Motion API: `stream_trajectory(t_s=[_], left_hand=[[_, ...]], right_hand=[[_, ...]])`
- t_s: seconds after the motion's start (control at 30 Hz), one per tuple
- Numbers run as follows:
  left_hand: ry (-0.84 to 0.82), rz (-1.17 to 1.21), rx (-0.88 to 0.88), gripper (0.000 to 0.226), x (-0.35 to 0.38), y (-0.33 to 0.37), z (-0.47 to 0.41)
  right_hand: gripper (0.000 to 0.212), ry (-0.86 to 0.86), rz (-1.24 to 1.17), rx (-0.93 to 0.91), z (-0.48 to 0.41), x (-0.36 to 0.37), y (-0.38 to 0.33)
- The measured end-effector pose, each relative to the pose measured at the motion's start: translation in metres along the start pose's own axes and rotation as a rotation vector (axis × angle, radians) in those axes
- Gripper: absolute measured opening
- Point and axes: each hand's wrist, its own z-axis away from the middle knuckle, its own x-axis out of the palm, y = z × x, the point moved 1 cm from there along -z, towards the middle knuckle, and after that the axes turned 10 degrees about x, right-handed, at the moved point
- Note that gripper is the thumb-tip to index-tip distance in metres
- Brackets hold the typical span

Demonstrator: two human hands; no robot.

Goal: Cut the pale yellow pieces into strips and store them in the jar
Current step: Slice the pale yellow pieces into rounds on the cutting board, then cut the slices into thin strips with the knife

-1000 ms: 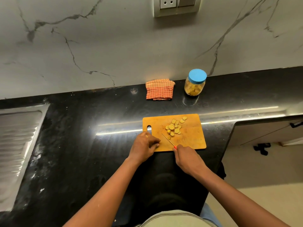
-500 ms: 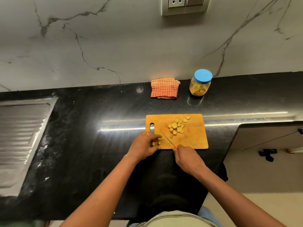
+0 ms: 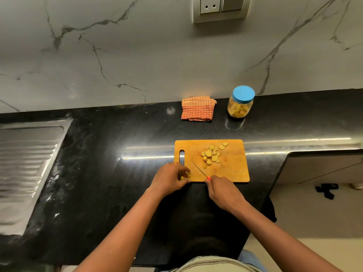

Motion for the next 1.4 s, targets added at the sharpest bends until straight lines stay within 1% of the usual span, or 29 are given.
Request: stream_trajectory(t_s=[0.07,0.23,0.33,0.4,0.5,0.6,0.7,0.8,0.9,1.0,1.13,1.2,1.27,1.33,1.4], left_hand=[[-0.009,-0.031,0.017,0.034,-0.001,0.003,-0.003],[-0.04,-0.067,0.049,0.029,-0.002,0.003,-0.009],[-0.032,-0.04,0.035,0.041,-0.001,-0.003,-0.01],[0.043,-0.002,0.005,0.048,-0.004,-0.004,-0.018],[0.15,0.053,-0.016,0.048,-0.009,0.002,-0.044],[0.137,0.062,0.015,0.048,-0.01,0.01,-0.071],[0.103,0.04,-0.019,0.048,-0.005,0.013,-0.09],[0.112,0.003,-0.044,0.047,0.003,0.016,-0.101],[0.136,-0.03,-0.001,0.047,0.01,0.028,-0.114],[0.113,-0.077,0.067,0.049,0.016,0.049,-0.132],[0.053,-0.195,0.088,0.068,0.027,0.061,-0.142],[0.049,-0.242,0.093,0.071,0.035,0.057,-0.137],[0.094,-0.245,0.103,0.065,0.042,0.055,-0.134],[0.162,-0.243,0.103,0.05,0.045,0.057,-0.134],[0.194,-0.24,0.097,0.038,0.046,0.059,-0.135]], right_hand=[[0.038,0.005,-0.003,-0.004,-0.002,-0.001,0.0],[0.038,0.03,-0.018,-0.027,-0.009,-0.007,0.001],[0.036,0.036,-0.034,-0.039,-0.013,-0.012,0.0],[0.037,0.074,-0.073,-0.041,-0.018,-0.022,0.002],[0.04,0.157,-0.095,-0.045,-0.029,-0.04,0.011],[0.041,0.241,-0.098,-0.017,-0.043,-0.058,0.026],[0.04,0.313,-0.051,0.047,-0.055,-0.069,0.04],[0.037,0.359,-0.011,0.095,-0.061,-0.075,0.055],[0.033,0.359,-0.062,0.12,-0.062,-0.074,0.063],[0.032,0.352,-0.1,0.15,-0.056,-0.073,0.065],[0.038,0.314,-0.071,0.176,-0.041,-0.066,0.066],[0.04,0.29,-0.057,0.183,-0.034,-0.06,0.066],[0.04,0.287,-0.062,0.2,-0.03,-0.057,0.067],[0.039,0.29,-0.045,0.213,-0.029,-0.057,0.067],[0.037,0.293,-0.03,0.219,-0.028,-0.059,0.065]])
